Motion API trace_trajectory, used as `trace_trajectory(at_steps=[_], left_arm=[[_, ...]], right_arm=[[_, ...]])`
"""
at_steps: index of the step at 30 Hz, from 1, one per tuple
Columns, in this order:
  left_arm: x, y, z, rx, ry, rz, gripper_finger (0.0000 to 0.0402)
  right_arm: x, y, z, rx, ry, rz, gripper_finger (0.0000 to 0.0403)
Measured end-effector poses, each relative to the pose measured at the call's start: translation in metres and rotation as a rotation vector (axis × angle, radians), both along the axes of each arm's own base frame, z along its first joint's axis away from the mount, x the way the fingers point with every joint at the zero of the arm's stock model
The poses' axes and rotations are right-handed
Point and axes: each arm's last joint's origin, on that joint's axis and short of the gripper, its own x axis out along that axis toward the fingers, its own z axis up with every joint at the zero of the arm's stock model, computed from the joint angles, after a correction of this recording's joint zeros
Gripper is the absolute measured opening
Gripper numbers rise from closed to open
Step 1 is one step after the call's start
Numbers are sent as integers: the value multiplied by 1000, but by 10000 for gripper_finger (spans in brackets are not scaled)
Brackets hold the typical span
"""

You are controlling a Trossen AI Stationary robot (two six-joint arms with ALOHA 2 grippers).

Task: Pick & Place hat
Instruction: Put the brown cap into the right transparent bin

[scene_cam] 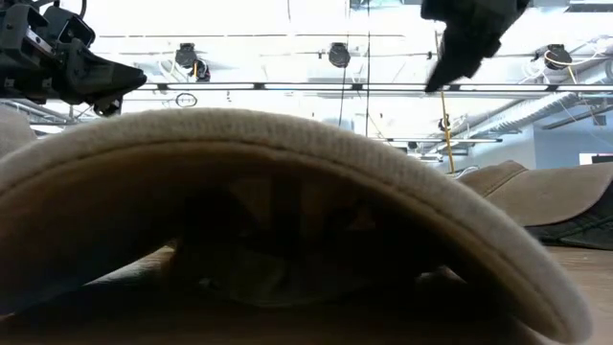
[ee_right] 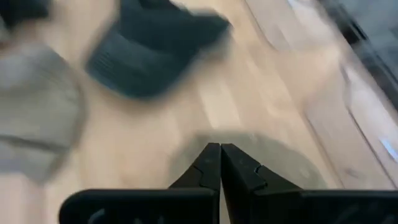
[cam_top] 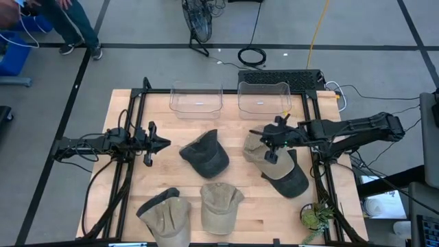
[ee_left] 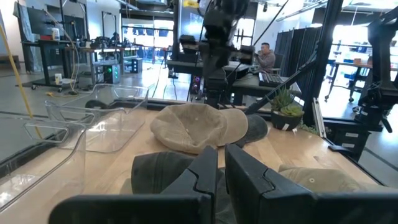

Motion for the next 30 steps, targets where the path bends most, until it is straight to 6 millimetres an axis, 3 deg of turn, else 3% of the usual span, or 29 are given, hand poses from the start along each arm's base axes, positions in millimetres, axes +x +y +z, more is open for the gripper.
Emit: trace_trajectory(at_steps=[9, 18, 23, 30], left_arm=[[0, 0, 0, 0, 0, 0, 35], [0, 0, 0, 0, 0, 0, 35], [0, 0, 0, 0, 0, 0, 35], [0, 0, 0, 0, 0, 0, 35]], right_arm=[[-14, -28, -9, 85, 167, -90, 31], [-26, -65, -20, 159, 303, -231, 136], [-20, -82, -36, 265, 387, -234, 195], [-7, -98, -56, 256, 459, -207, 253]])
